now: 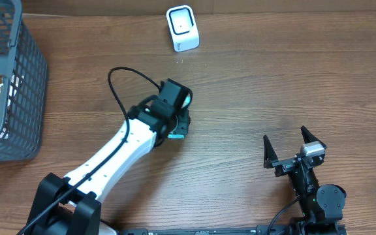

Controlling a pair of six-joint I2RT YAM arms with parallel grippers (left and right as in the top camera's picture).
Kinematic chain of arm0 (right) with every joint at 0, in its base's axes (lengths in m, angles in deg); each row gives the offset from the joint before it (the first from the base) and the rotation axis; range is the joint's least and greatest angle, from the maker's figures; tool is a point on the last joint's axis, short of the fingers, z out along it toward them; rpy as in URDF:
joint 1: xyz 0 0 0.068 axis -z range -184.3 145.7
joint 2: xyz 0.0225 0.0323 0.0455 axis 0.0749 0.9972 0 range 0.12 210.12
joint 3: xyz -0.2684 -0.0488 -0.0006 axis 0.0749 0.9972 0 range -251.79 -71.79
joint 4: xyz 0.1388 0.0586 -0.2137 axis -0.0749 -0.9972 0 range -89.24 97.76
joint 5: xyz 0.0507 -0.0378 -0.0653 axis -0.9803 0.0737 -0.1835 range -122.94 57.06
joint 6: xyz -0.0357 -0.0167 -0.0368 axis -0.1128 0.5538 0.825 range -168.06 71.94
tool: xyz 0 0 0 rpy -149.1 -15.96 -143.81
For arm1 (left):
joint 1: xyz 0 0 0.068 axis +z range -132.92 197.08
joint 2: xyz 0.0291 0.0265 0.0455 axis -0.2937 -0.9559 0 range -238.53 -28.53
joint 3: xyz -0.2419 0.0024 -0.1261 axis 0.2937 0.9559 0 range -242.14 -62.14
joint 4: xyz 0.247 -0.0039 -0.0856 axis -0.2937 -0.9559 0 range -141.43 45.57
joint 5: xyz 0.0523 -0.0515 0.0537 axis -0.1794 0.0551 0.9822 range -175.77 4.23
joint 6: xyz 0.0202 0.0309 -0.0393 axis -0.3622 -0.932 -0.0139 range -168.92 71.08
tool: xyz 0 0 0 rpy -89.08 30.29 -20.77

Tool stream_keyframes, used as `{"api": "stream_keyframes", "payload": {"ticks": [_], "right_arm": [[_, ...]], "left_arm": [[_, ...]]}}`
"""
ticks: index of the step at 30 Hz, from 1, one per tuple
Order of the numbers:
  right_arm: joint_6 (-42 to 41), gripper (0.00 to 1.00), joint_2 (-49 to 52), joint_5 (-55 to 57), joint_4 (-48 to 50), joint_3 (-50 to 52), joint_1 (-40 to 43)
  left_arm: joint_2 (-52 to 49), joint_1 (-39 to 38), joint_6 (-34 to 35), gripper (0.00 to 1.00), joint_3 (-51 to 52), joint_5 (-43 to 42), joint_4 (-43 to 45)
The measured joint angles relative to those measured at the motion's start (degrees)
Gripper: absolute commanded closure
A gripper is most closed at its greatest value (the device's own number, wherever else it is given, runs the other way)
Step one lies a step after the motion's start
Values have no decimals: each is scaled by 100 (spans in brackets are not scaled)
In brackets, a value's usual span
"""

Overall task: Scan the item barcode
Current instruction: 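Lift the tissue pack out and carry it to the table centre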

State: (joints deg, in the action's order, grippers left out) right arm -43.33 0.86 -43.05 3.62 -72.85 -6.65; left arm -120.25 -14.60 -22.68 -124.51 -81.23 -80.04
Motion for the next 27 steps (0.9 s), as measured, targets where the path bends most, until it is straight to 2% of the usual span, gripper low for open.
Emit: {"api": "stream_keyframes", "payload": {"ticks": [5, 10, 14, 17, 19, 27], "right_arm": [[0, 0, 0, 0, 2, 0, 0], [0, 0, 0, -2, 0, 0, 0], [-2, 0, 0, -2, 4, 0, 0], [-2, 0, 0, 0, 7, 0, 0], [0, 0, 0, 0, 2, 0, 0], [-4, 0, 0, -2, 2, 0, 0]], "left_arm": [[-57, -236, 44, 51, 11, 160, 90], [-612, -313, 42, 52, 9, 212, 127], [-704, -319, 42, 48, -59, 240, 164], [-732, -319, 33, 25, -68, 245, 205], [-804, -319, 13, 0, -68, 216, 236], [-883, -319, -28, 0, -210, 214, -87]]}}
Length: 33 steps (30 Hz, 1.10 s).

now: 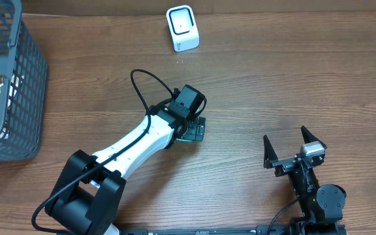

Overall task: Scan the item barcode
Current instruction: 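Lift the tissue pack out and carry it to the table centre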

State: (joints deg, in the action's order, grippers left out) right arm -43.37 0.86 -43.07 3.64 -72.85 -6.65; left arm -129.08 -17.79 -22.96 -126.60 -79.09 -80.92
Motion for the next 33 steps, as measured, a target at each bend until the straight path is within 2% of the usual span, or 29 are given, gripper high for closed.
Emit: {"api": "stream_keyframes", "payload": {"ticks": [10, 16, 22, 27, 29, 33], "right_arm": [[4, 0, 0, 2, 0, 0, 0], [4, 0, 0, 2, -2, 0, 0], [4, 0, 0, 0, -2, 0, 0], [4, 0, 0, 2, 0, 0, 0], [4, 0, 0, 0, -2, 0, 0], [2, 0, 0, 4, 0, 0, 2]], "left_arm": [[-20, 2, -232, 0, -1137, 0, -1152], [-20, 2, -240, 0, -1834, 0, -1539], [-22, 50, -243, 0, -1882, -50, -1628], [-33, 50, -234, 0, -1401, -66, -1355], [-59, 50, -232, 7, -1110, -66, -1108], [-98, 50, -201, 36, -704, -81, -813]]}}
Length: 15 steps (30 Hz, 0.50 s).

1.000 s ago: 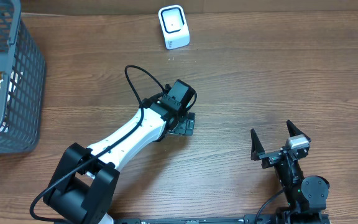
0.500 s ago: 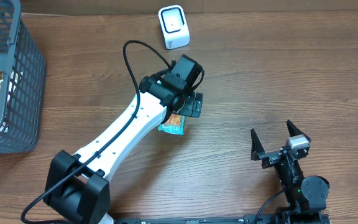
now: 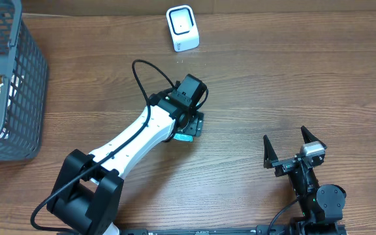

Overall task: Scan the item barcode
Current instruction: 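Lift the tissue pack out and carry it to the table centre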

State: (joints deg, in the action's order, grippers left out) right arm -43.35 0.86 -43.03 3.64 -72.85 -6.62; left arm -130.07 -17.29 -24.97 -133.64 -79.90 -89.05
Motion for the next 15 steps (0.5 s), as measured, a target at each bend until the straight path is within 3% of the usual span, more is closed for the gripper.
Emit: {"api": "stream_keyframes", "payload": {"ticks": [8, 15], "right_arm": [[2, 0, 0, -2, 0, 0, -2], [0, 0, 0, -4, 0, 0, -2]], "left_arm": [[-46, -17, -7, 49, 105, -57, 361], [-66, -39, 13, 52, 103, -402, 601]]}}
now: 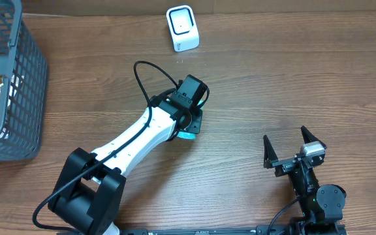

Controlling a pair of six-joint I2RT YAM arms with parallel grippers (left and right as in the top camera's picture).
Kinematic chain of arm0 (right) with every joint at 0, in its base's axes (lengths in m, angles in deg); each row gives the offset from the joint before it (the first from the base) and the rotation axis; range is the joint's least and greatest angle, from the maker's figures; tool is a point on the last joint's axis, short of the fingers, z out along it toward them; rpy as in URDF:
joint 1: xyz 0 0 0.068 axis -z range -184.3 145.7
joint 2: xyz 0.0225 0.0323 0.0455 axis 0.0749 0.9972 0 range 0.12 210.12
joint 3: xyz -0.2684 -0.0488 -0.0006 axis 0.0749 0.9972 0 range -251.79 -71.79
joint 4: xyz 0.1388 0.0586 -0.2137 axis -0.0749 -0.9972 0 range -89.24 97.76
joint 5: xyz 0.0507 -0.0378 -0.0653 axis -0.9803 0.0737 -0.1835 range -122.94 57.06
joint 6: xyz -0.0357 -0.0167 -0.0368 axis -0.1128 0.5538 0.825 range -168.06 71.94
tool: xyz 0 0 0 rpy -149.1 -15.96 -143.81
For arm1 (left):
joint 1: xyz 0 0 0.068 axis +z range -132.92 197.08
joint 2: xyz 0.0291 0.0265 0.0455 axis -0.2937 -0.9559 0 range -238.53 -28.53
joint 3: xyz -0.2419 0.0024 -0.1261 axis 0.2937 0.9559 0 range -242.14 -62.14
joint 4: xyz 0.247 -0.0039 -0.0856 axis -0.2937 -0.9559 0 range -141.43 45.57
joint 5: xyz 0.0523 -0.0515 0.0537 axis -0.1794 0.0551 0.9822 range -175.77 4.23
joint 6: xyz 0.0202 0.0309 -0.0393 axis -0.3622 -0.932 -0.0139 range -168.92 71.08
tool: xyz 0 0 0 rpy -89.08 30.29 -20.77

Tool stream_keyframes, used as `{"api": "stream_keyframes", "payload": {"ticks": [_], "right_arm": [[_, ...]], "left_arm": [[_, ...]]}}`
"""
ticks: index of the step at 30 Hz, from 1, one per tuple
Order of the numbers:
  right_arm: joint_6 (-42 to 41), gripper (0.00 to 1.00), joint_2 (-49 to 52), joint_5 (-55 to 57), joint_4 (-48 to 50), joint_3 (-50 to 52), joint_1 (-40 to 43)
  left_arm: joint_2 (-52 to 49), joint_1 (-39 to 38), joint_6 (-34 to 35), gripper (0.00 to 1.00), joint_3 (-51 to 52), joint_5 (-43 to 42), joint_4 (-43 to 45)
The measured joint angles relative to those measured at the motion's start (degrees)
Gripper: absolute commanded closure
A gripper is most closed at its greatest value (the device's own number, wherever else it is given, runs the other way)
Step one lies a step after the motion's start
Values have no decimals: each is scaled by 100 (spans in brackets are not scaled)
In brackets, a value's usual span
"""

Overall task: Scan the item barcode
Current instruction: 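Lift the tissue pack out and carry it to the table centre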

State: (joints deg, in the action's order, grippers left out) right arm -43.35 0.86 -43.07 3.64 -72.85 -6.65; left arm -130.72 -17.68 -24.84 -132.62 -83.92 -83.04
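Observation:
My left arm reaches to the middle of the table in the overhead view. Its gripper (190, 128) points down, mostly hidden under the wrist. A small teal item (186, 136) shows at its lower edge and the gripper looks shut on it. No barcode is visible. The white barcode scanner (182, 27) stands at the far edge, well beyond the left gripper. My right gripper (292, 147) rests near the front right, open and holding nothing.
A grey mesh basket (25, 85) stands at the far left with several packaged goods inside. A black cable (145, 72) loops up from the left wrist. Brown wooden tabletop (292, 72) lies between the scanner and the right arm.
The left wrist has shifted very slightly, and the teal item shows a little more at its lower edge. The right arm has not moved.
The left gripper first hung left of centre with the teal item under it. It then stood further right and a little nearer the front, the item mostly hidden. Since then it has stayed near the same spot. The right gripper stayed open and still.

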Motion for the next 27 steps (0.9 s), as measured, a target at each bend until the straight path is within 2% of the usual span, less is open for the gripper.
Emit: {"api": "stream_keyframes", "payload": {"ticks": [3, 4, 9, 17, 27], "right_arm": [[2, 0, 0, 2, 0, 0, 0], [2, 0, 0, 2, 0, 0, 0], [2, 0, 0, 2, 0, 0, 0], [2, 0, 0, 2, 0, 0, 0], [0, 0, 0, 2, 0, 0, 0]], "left_arm": [[-7, -13, 216, 50, -7, -332, 131], [-11, -13, 315, 47, -7, -411, 157], [-72, -15, 1126, 39, -9, -811, 260], [-136, -284, 1565, 48, -9, -1108, 437], [-199, -680, 1635, 46, -151, -1021, 409]]}}
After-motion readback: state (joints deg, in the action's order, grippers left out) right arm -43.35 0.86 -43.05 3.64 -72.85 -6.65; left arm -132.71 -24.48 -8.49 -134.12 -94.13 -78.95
